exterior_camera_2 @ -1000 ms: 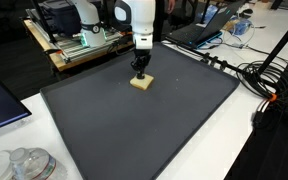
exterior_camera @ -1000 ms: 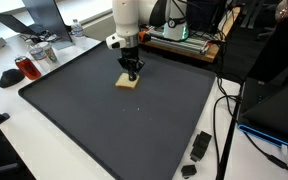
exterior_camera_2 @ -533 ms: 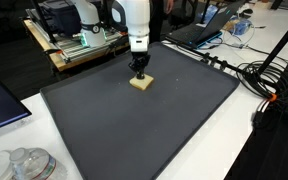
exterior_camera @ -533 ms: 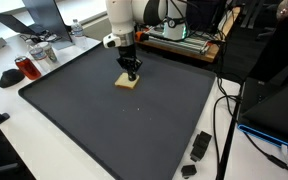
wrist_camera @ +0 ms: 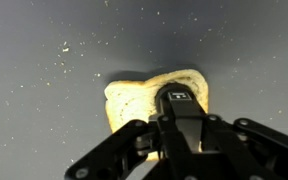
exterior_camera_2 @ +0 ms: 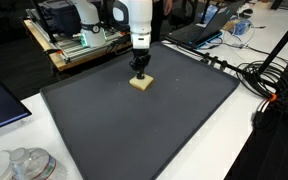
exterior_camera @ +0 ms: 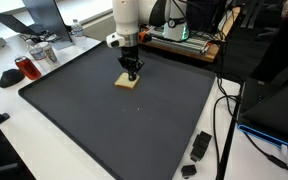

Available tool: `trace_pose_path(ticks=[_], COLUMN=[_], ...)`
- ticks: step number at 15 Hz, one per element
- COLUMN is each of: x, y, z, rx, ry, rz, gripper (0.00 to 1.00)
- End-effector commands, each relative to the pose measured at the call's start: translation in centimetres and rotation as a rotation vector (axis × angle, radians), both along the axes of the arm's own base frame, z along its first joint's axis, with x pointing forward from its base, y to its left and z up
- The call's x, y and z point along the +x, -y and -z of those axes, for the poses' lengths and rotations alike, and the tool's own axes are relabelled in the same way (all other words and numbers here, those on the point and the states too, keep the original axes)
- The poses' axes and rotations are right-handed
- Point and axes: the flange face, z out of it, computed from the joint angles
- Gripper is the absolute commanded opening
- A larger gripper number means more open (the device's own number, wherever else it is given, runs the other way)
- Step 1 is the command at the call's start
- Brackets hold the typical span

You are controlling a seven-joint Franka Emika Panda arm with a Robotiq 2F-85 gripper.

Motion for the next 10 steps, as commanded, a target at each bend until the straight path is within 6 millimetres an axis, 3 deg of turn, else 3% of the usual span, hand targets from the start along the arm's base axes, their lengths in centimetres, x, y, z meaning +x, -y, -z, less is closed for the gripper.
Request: trace_pose_path(ticks=[1, 4, 10], x=[-1.7, -1.1, -1.3], y=[-0.7, -0.6, 2.2], z=[6.3, 6.6, 6.2], rx=[-0.044, 0.014, 0.205], ry=[-0.146, -0.181, -0.129], rz=[-0.001, -0.006, 0.007], gripper=[0.05, 0.05, 0.05])
